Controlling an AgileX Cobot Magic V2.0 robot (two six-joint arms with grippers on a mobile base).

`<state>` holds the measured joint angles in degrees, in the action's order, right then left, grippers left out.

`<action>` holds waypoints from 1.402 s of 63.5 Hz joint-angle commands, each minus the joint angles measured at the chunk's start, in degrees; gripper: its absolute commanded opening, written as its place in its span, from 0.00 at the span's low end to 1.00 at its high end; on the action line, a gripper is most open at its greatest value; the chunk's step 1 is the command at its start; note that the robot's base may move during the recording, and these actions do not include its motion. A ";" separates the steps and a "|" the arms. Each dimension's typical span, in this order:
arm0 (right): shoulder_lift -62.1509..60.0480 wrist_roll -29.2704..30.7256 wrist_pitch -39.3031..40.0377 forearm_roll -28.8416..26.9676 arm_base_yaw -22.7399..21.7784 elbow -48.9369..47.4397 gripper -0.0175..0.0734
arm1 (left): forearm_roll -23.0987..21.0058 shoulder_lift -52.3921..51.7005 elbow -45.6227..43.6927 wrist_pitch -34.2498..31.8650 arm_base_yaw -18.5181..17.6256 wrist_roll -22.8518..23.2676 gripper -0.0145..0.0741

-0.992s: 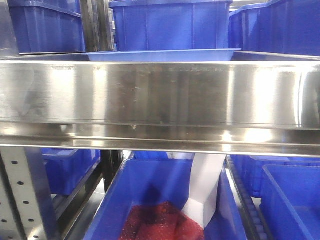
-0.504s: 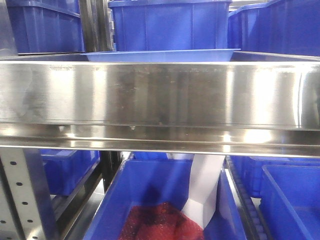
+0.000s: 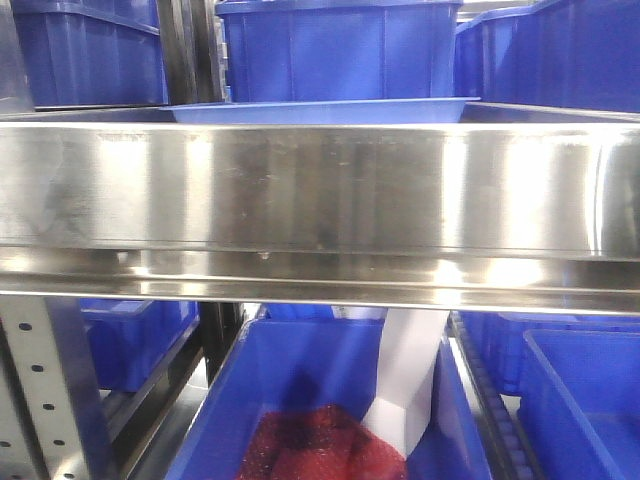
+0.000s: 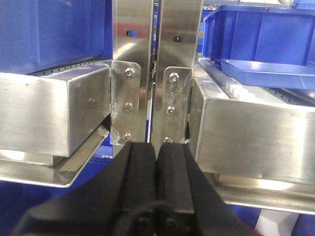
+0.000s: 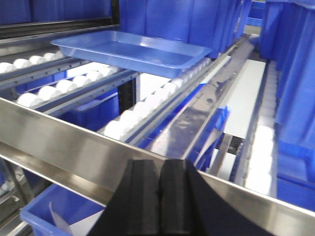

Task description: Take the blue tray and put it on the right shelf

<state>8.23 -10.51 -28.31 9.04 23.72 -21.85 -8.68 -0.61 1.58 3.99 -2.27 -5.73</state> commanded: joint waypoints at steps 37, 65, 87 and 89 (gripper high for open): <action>-10.00 11.31 29.82 -13.51 -30.49 22.47 0.25 | -0.46 -0.89 1.76 -5.21 -0.06 0.09 0.11; -10.00 11.26 31.38 -13.51 -30.49 22.19 0.25 | -0.46 -0.89 1.76 -5.21 -0.06 0.09 0.11; -10.00 11.26 31.38 -13.51 -30.49 22.19 0.25 | -0.46 -0.89 1.76 -5.21 -0.06 0.09 0.11; -10.00 11.26 31.38 -13.51 -30.49 22.19 0.25 | -0.46 -0.89 1.76 -5.21 -0.06 0.09 0.11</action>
<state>-0.58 0.00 -2.34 -4.48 -6.40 1.63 -8.68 -0.70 1.58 3.99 -2.27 -5.73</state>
